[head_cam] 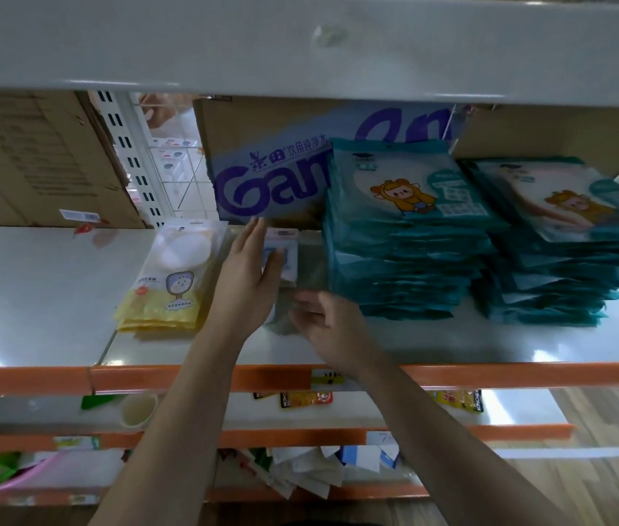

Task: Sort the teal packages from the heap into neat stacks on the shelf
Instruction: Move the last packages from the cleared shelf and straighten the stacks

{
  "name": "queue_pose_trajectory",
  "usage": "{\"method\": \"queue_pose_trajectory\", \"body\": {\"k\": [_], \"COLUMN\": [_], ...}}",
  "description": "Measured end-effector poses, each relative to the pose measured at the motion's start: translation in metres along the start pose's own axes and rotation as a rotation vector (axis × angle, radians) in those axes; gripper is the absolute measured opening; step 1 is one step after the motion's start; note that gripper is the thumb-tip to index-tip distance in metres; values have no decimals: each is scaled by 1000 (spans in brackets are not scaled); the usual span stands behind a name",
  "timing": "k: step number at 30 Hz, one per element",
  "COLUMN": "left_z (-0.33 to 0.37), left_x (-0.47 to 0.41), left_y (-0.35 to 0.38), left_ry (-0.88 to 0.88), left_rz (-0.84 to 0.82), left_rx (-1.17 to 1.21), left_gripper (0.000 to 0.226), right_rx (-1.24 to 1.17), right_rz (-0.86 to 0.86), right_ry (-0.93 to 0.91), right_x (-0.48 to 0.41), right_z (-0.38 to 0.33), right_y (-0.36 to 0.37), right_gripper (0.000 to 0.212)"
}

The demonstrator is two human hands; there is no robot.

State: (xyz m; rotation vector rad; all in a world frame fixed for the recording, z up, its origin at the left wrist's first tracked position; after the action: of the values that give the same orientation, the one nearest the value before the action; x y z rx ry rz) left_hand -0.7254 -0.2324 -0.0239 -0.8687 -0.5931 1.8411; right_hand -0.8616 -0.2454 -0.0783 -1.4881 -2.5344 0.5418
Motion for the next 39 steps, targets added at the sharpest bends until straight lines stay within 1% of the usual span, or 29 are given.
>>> {"method": "queue_pose_trajectory", "body": {"k": [3, 5, 7, 10, 12, 15, 18, 21, 23, 24, 26, 27, 29, 31, 32, 33, 35, 37, 39], "left_z": [44, 74, 102, 143, 167, 200, 233, 262, 275, 278, 279, 277, 269, 263, 260, 257, 251, 247, 248], "left_x": [-3, -1, 4, 13, 17, 22, 27, 30, 29, 27, 21, 17, 6, -1, -5, -9, -13, -15, -17], "left_y": [0, 4, 14, 39, 61, 89, 115, 142, 159, 168, 185, 191, 203, 209, 213, 219, 231, 235, 233], "left_ry": [94, 186, 253, 348, 382, 361, 337, 292, 225, 185, 97, 41, -101, -242, -283, -294, -278, -270, -273], "left_rz": [44, 82, 93, 95, 99, 147, 142, 110, 91, 80, 42, 30, 35, 15, -9, -37, -60, -73, -48], "left_rx": [-50, -104, -131, -171, -232, -267, -134, 4, 81, 120, 250, 359, 555, 674, 707, 722, 699, 697, 705], "left_gripper": [56, 58, 59, 57, 57, 58, 57, 59, 60, 61, 63, 66, 67, 64, 67, 72, 75, 72, 65], "right_rx": [65, 121, 176, 197, 207, 252, 244, 184, 181, 166, 68, -9, -230, -379, -410, -423, -421, -419, -419], "right_rz": [98, 163, 220, 301, 363, 473, 619, 830, 936, 945, 873, 808, 657, 545, 497, 450, 393, 371, 374], "right_ry": [-230, -315, -347, -310, -293, -287, -306, -339, -357, -340, -231, -155, 4, 117, 143, 156, 155, 157, 154], "right_x": [18, 30, 40, 59, 74, 95, 114, 127, 127, 124, 111, 102, 82, 67, 63, 61, 62, 62, 61], "right_z": [-12, -14, -7, 16, 31, 47, 62, 74, 83, 87, 94, 96, 106, 110, 110, 109, 108, 110, 112], "right_y": [-36, -65, -95, -147, -185, -245, -303, -356, -383, -394, -409, -413, -419, -422, -421, -418, -412, -407, -405], "right_gripper": [21, 17, 15, 16, 18, 18, 11, 5, 13, 21, 35, 36, 31, 44, 52, 58, 59, 57, 54]}}
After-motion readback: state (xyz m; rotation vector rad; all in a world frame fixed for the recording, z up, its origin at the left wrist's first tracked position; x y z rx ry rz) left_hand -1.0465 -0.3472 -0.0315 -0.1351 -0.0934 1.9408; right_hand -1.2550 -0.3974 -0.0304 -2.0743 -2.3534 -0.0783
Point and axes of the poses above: each hand's wrist, its own x-axis away from the middle knuckle, its own y-axis out of the palm, z = x × y, the point moved 5 cm from there along -x, towards the middle knuckle, and after that the axes turned 4 degrees about -x, right-handed, at the moved point
